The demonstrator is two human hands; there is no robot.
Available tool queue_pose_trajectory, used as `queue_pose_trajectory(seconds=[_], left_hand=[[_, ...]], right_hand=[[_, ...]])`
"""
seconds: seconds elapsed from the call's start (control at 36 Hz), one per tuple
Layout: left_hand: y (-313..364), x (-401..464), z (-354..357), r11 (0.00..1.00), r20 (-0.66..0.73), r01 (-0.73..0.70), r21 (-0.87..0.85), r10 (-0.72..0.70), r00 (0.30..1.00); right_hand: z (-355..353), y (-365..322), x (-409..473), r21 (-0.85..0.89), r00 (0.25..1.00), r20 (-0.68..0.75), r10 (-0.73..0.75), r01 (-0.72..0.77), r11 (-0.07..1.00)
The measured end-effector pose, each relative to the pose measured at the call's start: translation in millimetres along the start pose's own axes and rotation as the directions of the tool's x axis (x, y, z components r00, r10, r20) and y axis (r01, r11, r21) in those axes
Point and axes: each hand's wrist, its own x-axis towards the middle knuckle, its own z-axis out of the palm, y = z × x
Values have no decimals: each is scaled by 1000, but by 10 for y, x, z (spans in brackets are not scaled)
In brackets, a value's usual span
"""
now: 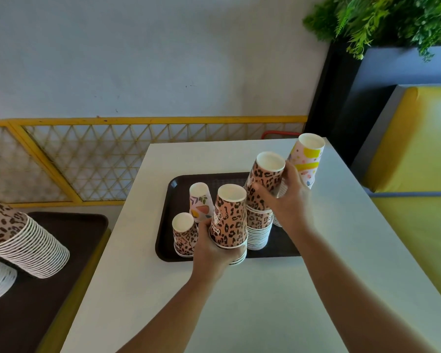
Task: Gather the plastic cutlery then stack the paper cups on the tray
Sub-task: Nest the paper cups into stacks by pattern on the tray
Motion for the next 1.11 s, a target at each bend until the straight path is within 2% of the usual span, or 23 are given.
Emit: queue_pose_trajectory(seconds=[0.08,0.17,0.28,0.42,0.47,0.69,0.81,0.97,1.11], left_hand=[[35,0,-1,1000,4,-1,-9,1,1000],[61,-6,8,1000,1,-14,-1,14,1000],[94,-19,22,1000,-10,-22,2,22,1000],[128,-36,40,999,-11,-53,9,53,999],[131,-40,42,997,-8,-71,20,71,997],[52,-15,24,991,25,-120,60,119,993],[-3,-12,17,993,22,-104,46,103,994],[-95,-18,17,998,28,-61,22,61,998],[-146,-2,7,999,1,-36,36,36,999]], right_hand=[[-15,-63,-84,11,999,-39,-16,16,1000],[-26,-157,-198,42,989,-60,-136,138,989],[40,-187,-355,55,976,96,-194,190,980],[104,-200,-445,-18,959,254,-124,133,991],[122,-197,-451,-31,956,272,-108,121,992],[102,-252,-371,8,970,236,-65,64,998],[37,-326,-258,96,982,173,-71,55,994],[-184,-534,-2,173,991,4,-133,131,976],[-320,-596,224,141,978,-132,-160,179,974]])
